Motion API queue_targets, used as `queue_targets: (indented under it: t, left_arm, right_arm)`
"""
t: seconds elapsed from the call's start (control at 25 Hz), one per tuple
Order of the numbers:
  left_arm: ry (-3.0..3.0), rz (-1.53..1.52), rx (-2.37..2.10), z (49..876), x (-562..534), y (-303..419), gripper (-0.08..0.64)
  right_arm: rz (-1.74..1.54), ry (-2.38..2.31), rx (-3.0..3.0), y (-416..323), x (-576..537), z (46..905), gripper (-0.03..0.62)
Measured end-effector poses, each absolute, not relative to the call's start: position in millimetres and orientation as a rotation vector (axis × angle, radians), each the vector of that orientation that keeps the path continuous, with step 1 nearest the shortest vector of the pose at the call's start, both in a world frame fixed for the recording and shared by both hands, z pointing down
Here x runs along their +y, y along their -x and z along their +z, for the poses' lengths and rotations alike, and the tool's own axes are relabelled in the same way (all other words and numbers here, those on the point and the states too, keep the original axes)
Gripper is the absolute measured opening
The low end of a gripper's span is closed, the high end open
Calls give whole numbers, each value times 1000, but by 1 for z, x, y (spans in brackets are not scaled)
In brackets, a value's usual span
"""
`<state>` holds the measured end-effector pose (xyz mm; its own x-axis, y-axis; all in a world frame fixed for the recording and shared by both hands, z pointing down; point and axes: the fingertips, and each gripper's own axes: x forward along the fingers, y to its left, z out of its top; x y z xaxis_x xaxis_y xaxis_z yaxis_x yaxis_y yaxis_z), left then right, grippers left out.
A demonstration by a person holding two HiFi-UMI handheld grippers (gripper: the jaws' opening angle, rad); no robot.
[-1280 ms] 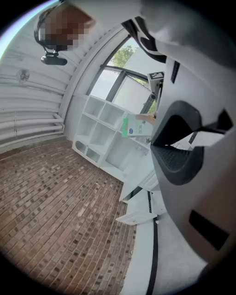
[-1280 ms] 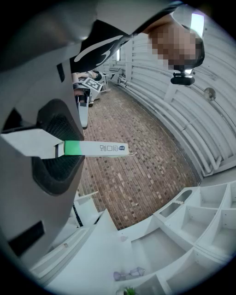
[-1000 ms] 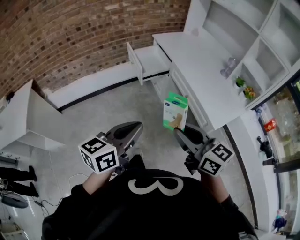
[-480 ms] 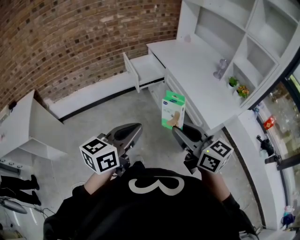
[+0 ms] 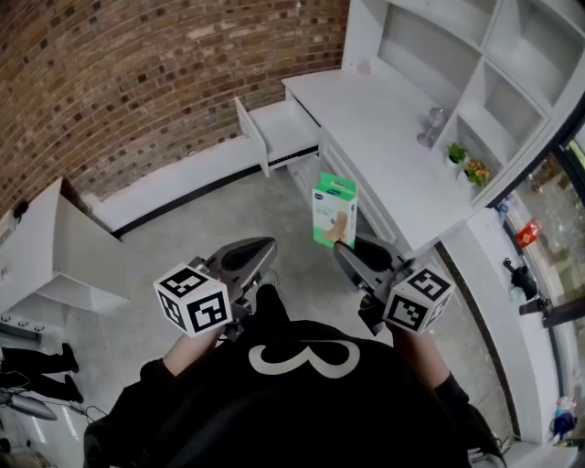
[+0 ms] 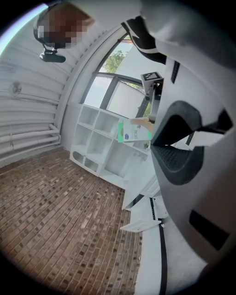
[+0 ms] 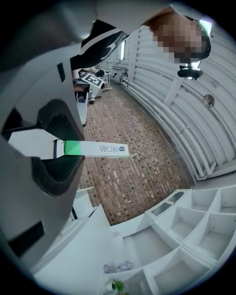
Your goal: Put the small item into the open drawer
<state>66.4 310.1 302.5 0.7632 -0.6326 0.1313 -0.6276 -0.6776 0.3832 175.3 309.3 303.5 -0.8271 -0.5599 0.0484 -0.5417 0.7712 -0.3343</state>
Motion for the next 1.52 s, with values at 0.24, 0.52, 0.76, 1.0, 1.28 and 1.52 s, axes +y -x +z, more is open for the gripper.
queue_targets:
  t: [0.24, 0.52, 0.76, 1.0, 1.28, 1.52]
  left_arm:
    - [-2548, -18, -939, 311, 278, -64, 2]
    - [-2528, -23, -926, 318, 220, -47, 2]
    - [-2491, -6, -904, 333, 148, -30, 2]
    - [-2407, 29, -873, 358, 63, -7, 2]
    - [-2348, 65, -842, 379, -35, 18, 2]
    - [-2303, 95, -837, 400, -105, 51, 2]
  right_arm:
    - [-570, 922, 2877, -177, 280, 314, 95]
    - [-611, 949, 2870, -163, 223, 321, 95]
    - [-687, 979, 2855, -146, 152, 337, 95]
    - [-835, 1018, 2839, -121, 68, 363, 95]
    - [-975, 1076, 2822, -97, -29, 389, 95]
    - [-1025, 1107, 2852, -66, -103, 405, 95]
